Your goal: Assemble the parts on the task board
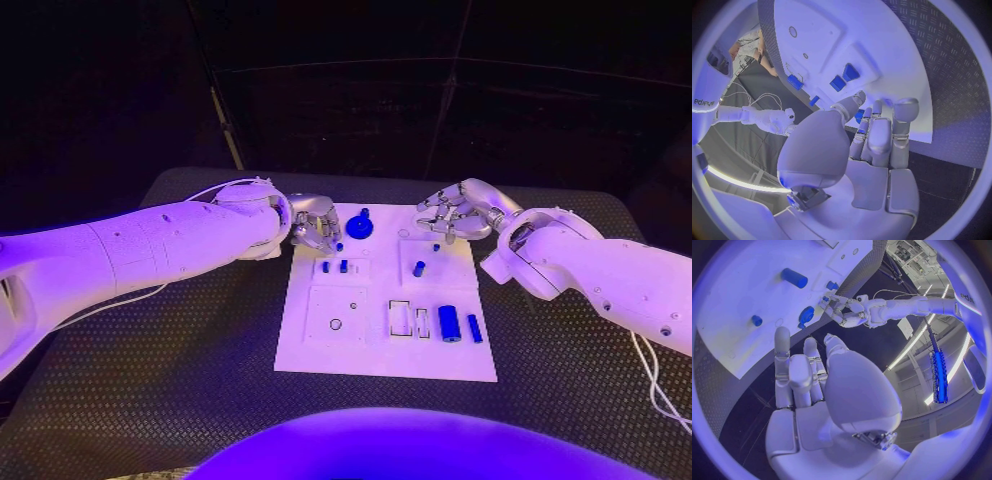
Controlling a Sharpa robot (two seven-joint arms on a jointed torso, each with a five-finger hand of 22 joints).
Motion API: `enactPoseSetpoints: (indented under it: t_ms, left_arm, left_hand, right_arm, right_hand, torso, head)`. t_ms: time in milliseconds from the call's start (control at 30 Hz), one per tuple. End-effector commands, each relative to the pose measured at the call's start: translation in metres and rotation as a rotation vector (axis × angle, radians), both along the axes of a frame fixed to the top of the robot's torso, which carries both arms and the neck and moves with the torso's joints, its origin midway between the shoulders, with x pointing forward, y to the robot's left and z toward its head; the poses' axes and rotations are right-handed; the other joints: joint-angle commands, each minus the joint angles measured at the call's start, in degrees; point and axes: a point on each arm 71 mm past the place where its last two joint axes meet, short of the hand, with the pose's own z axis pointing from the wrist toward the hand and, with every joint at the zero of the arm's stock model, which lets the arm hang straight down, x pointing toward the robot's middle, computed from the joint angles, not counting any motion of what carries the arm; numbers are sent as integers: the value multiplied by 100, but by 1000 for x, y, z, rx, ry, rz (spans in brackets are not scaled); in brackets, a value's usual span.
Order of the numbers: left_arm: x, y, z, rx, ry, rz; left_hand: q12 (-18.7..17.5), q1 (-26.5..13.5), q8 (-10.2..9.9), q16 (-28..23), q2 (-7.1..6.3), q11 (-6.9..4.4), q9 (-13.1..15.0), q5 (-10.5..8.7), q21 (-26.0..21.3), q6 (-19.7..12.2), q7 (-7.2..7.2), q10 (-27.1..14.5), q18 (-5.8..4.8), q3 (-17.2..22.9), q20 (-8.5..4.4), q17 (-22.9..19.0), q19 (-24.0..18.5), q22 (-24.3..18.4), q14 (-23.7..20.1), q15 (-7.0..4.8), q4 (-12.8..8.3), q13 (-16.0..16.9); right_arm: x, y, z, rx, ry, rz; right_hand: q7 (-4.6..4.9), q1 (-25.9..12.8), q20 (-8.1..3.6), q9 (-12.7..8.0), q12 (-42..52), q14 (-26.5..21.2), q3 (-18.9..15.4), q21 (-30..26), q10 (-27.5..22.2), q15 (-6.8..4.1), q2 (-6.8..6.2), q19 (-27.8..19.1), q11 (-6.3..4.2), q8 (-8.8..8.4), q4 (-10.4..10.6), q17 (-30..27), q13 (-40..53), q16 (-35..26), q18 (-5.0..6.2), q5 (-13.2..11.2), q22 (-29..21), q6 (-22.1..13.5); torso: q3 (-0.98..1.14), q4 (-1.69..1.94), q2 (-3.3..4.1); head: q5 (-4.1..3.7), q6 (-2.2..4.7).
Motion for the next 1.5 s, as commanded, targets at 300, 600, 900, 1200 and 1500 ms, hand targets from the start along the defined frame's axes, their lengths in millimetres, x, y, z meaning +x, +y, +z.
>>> enactPoseSetpoints:
  t_ms: [300,600,900,1200,1500]
  left_arm:
    - [1,33,15,-200,-31,136]
    - [-4,56,32,-685,38,360]
    - [-15,46,41,-970,115,392]
    - [-20,41,45,-1022,123,371]
    - [-20,41,45,-1028,120,368]
  left_hand:
    - [20,69,147,-78,33,-14,34,-7,-152,225,1,100,7,62,10,-116,-118,-124,-26,42,20,26]
    - [160,166,314,-1257,64,-58,32,-13,-1306,542,5,416,216,90,-29,-1984,-877,-1150,-719,4,-32,44]
    - [208,309,294,-2114,151,-19,-3,-8,-1651,562,62,377,212,111,-23,-2828,-1142,-1351,-1134,25,-149,35]
    - [234,307,284,-2268,185,-10,-5,-7,-1725,567,70,358,212,93,-15,-2915,-1182,-1401,-1148,32,-164,35]
    - [242,315,284,-2296,199,-11,-4,-7,-1737,571,71,358,213,95,-16,-2931,-1188,-1410,-1148,32,-170,35]
  right_arm:
    - [-2,-17,0,-204,-66,27]
    - [-3,-15,-2,-562,-224,47]
    - [-6,-3,-8,-660,-246,54]
    - [-9,7,-17,-688,-209,103]
    - [-10,15,-22,-680,-206,129]
  right_hand:
    - [-73,435,-90,2,-1196,40,346,12,11,-71,-110,59,-41,115,-196,-12,-916,-87,38,-442,23,534]
    - [-101,399,-91,-33,-2663,251,717,571,218,-24,-288,468,28,-110,-152,307,-1992,204,-83,-860,789,688]
    - [-21,323,-20,-25,-3187,319,884,789,111,82,-427,557,140,-385,-189,613,-2469,494,-116,-982,1073,560]
    - [-12,329,5,-11,-3327,334,1014,937,135,98,-412,618,156,-416,-267,736,-2666,628,-137,-978,1263,680]
    - [-61,387,-21,1,-3409,329,1250,1017,276,66,-351,610,115,-406,-375,770,-2842,690,-140,-1038,1341,857]
  torso:
    - [3,-12,-3]
    - [-11,14,13]
    - [-11,1,11]
    - [-4,10,10]
    - [-3,0,11]
  head:
    - [-92,76]
    - [-331,154]
    - [-354,173]
    - [-330,158]
    - [-315,154]
